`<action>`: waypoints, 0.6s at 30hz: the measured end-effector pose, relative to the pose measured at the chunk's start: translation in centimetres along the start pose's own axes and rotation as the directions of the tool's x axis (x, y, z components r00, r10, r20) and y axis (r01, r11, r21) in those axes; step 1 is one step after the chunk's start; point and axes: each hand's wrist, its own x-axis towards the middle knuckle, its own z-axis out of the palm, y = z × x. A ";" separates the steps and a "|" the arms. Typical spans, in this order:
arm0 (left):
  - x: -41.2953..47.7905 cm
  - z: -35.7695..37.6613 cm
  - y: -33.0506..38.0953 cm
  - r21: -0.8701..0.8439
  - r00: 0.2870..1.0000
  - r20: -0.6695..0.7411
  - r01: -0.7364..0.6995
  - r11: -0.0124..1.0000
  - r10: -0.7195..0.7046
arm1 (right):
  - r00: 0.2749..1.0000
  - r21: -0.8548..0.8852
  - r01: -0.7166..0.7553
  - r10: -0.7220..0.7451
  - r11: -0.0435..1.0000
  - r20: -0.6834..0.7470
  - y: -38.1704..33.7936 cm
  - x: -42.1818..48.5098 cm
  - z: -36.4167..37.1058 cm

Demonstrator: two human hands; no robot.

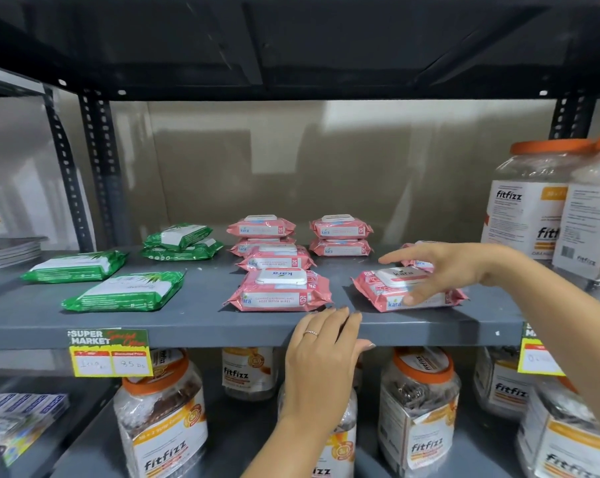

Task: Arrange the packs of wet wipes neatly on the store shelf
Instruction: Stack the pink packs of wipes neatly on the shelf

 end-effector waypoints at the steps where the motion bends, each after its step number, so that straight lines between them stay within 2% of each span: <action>1: 0.0 0.0 0.0 -0.002 1.000 -0.001 0.001 1.000 -0.001 | 1.000 -0.002 0.010 -0.010 1.000 0.004 0.1 0.1 0.2; 6: 0.0 0.0 0.0 0.005 1.000 0.002 -0.002 1.000 0.002 | 0.993 -0.035 0.035 -0.038 0.999 -0.107 0.1 1.1 1.2; 9: 0.0 0.0 -0.1 0.001 1.000 0.001 -0.003 1.000 0.003 | 0.991 -0.068 0.045 -0.053 0.997 -0.126 0.1 1.5 1.7; 14: -0.1 0.0 -0.1 0.007 1.000 0.003 -0.004 1.000 0.004 | 0.990 -0.077 0.060 -0.069 0.995 -0.126 0.1 1.5 1.8; 18: -0.2 0.1 -0.1 0.007 1.000 0.003 -0.010 1.000 0.010 | 0.999 -0.040 0.034 -0.034 0.999 -0.018 0.6 1.4 0.4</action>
